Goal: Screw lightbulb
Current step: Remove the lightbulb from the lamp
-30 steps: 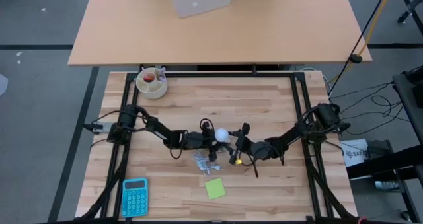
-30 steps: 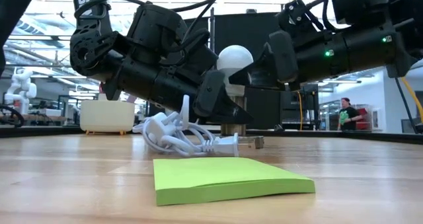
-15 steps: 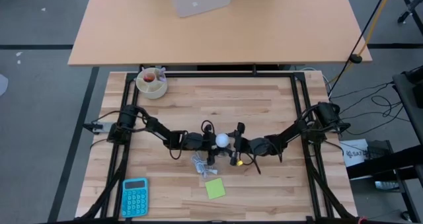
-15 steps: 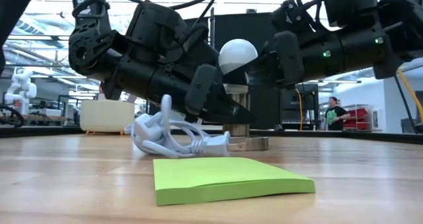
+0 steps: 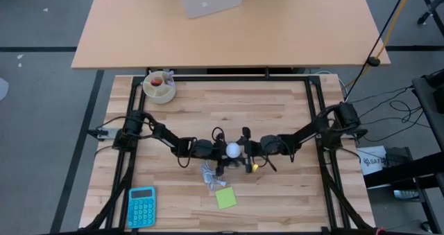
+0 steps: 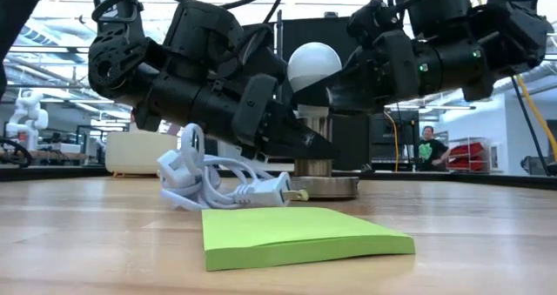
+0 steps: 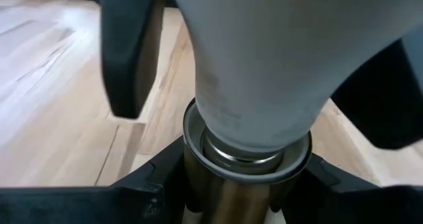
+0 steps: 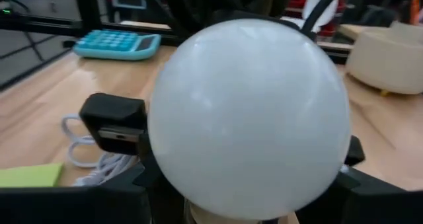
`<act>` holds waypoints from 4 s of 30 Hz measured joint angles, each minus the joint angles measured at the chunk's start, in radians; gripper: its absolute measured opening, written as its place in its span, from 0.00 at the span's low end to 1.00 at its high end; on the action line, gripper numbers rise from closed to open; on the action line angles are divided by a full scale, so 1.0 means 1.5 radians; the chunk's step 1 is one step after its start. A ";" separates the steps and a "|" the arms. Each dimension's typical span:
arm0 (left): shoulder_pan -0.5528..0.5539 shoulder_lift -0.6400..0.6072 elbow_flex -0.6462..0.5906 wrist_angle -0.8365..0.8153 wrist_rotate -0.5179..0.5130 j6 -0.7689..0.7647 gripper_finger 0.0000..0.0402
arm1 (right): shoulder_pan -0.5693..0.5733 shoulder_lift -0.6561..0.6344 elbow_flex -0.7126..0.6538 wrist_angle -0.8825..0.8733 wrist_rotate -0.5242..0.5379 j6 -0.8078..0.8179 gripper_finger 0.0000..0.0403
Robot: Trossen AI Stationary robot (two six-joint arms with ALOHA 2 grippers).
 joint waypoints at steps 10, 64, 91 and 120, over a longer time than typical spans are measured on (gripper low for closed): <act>0.002 0.001 0.002 0.001 0.013 0.001 0.45 | -0.035 -0.056 0.005 -0.048 -0.085 0.045 0.58; -0.015 -0.003 0.001 0.059 -0.079 -0.012 0.68 | -0.030 -0.379 0.002 -0.536 0.086 -0.047 0.60; -0.052 -0.313 -0.014 -0.234 -0.202 0.117 0.68 | -0.035 -0.451 0.002 -0.570 0.140 -0.101 0.60; -0.143 -0.620 -0.361 -0.072 -0.446 0.084 0.68 | -0.049 -0.332 0.002 -0.847 -0.010 0.319 0.60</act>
